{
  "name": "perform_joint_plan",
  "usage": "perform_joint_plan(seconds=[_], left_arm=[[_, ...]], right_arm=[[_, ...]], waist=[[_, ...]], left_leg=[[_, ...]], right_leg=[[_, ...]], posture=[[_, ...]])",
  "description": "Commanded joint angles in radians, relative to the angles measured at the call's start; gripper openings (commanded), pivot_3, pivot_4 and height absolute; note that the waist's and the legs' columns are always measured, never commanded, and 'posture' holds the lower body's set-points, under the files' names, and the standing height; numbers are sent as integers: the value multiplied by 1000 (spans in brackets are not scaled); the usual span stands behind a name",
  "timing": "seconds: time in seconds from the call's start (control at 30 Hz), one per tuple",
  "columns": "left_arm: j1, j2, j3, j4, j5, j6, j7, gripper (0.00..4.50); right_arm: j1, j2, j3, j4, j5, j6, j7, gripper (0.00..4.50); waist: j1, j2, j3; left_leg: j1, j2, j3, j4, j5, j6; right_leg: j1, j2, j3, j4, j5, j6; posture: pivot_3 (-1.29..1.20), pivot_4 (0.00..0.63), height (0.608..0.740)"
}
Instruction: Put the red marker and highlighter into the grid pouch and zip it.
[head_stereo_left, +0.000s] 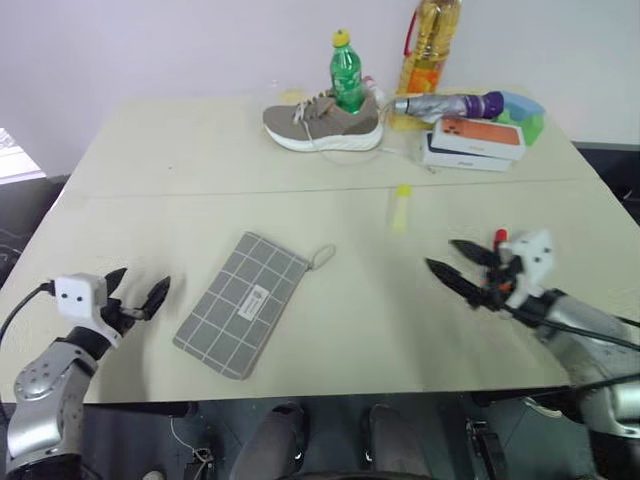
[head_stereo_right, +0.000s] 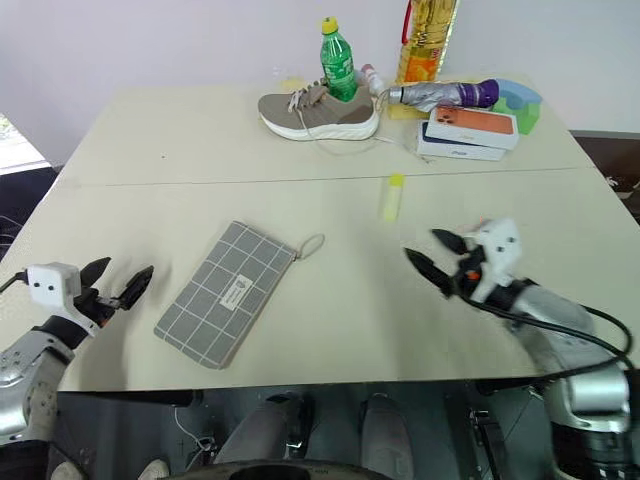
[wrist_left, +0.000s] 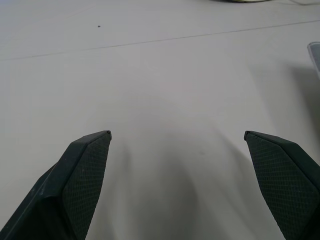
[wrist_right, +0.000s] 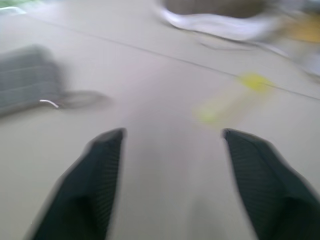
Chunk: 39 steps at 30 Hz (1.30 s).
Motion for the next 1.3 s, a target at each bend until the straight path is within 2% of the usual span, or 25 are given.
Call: perform_joint_plan(seconds=[0.03, 0.07, 0.1, 0.2, 0.3, 0.4, 0.43, 0.57, 0.7, 0.77, 1.03, 1.13, 1.3], left_arm=[[-20, 5, -6, -12, 4, -15, -3, 4500], [-27, 6, -13, -10, 5, -14, -5, 4500], [-30, 6, -19, -11, 7, -13, -7, 4500], [-37, 7, -28, -13, 6, -11, -8, 4500], [-37, 10, -39, -27, 9, -18, -16, 4500], [-20, 15, -46, -56, 12, -23, -27, 4500], [-11, 18, -46, -67, 12, -24, -33, 4500], [41, 35, -34, -129, 10, -42, -66, 4500], [135, 104, -11, -221, 2, -63, -156, 4500], [190, 153, -5, -261, 9, -86, -223, 4500], [449, 316, 6, -390, 30, -208, -528, 4500], [467, 362, -6, -385, 38, -249, -599, 4500], [386, 387, -78, -301, 144, -369, -616, 4500]], right_arm=[[-68, 56, 138, -74, -9, 36, -39, 934], [-107, 82, 212, -68, -38, 57, -53, 348], [-145, 108, 277, -53, -71, 72, -72, 39], [-221, 163, 385, -3, -139, 100, -115, 39], [-331, 274, 519, 131, -253, 73, -174, 39], [-400, 338, 586, 246, -335, 85, -211, 39], [-418, 355, 598, 289, -356, 92, -223, 39], [-455, 417, 591, 427, -377, 146, -245, 39], [-456, 446, 570, 472, -381, 180, -251, 39], [-454, 458, 554, 474, -373, 195, -254, 39], [-453, 474, 540, 510, -377, 207, -233, 39], [-458, 485, 542, 530, -381, 198, -231, 39], [-466, 512, 539, 545, -382, 193, -237, 39]], waist=[[0, 0, 0], [-1, 0, 0], [-3, 0, 0], [-3, 0, 0], [-8, -1, 0], [-8, -1, 0], [-7, -1, 0], [-7, -1, 0], [-13, -1, 0], [-15, -1, 0], [-29, 0, -1], [-28, 0, -1], [-29, 0, -1]], left_leg=[[0, 0, 0, 0, 0, 0], [0, 0, 0, 0, 0, 0], [0, 0, 0, 0, 0, 0], [0, 0, -1, 0, 0, 0], [0, 0, -1, 0, 0, 0], [0, 0, -1, 0, 0, -1], [0, 1, -1, 0, 3, -7], [0, 0, -1, 0, 4, -7], [1, 0, -1, -1, 3, -7], [2, 1, -1, -3, 1, -3], [8, 1, 0, -13, 2, -4], [15, 1, 0, -18, 2, -5], [17, 1, 0, -18, 1, -6]], right_leg=[[0, 0, 0, -1, 0, 0], [0, 0, 0, -1, 0, 0], [0, 1, 0, -2, 0, 0], [-1, 1, 0, -2, 1, 0], [-1, 2, 0, -2, 1, 0], [-2, 3, 0, -2, 1, -1], [-2, 3, 0, -2, 1, -1], [-2, 5, 1, -2, 1, -1], [-2, 5, 3, -2, 1, -1], [-2, 5, 4, -2, 1, -2], [-1, 5, 7, -4, 0, -4], [3, 5, 9, -5, -1, -6], [3, 7, 11, -4, -1, -7]], posture=[[0, 150, 740], [0, 150, 740], [0, 150, 740], [0, 150, 740], [0, 150, 740], [0, 150, 740], [0, 150, 740], [0, 150, 740], [0, 150, 740], [0, 150, 740], [0, 150, 740], [0, 150, 740], [0, 150, 740]])
